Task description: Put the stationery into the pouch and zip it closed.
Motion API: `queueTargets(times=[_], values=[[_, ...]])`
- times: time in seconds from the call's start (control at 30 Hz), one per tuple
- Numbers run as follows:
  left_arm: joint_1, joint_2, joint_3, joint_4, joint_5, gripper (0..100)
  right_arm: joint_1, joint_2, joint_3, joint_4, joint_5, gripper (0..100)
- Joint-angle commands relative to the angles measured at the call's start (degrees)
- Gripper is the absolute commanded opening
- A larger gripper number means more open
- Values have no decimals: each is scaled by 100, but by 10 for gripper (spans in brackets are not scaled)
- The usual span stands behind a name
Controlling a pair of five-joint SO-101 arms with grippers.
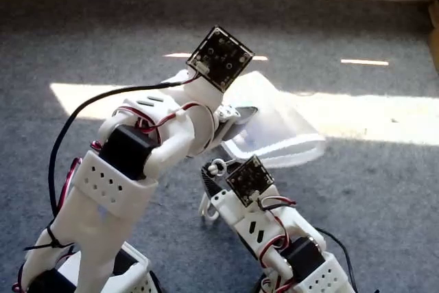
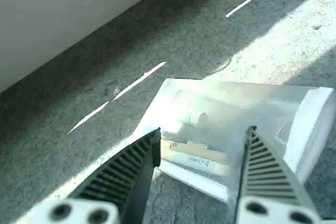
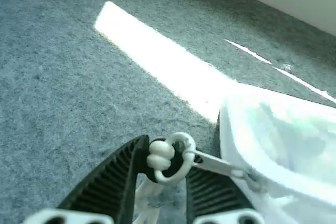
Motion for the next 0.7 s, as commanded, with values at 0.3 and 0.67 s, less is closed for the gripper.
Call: queueTargets(times=[0.3,0.67], values=[[-321,-92,-1349,1125,0,242,84,-101,-57,-136,53,5],[-1402,-444,-1666,2180,-44,242,462,-101,-295,268,18,5]])
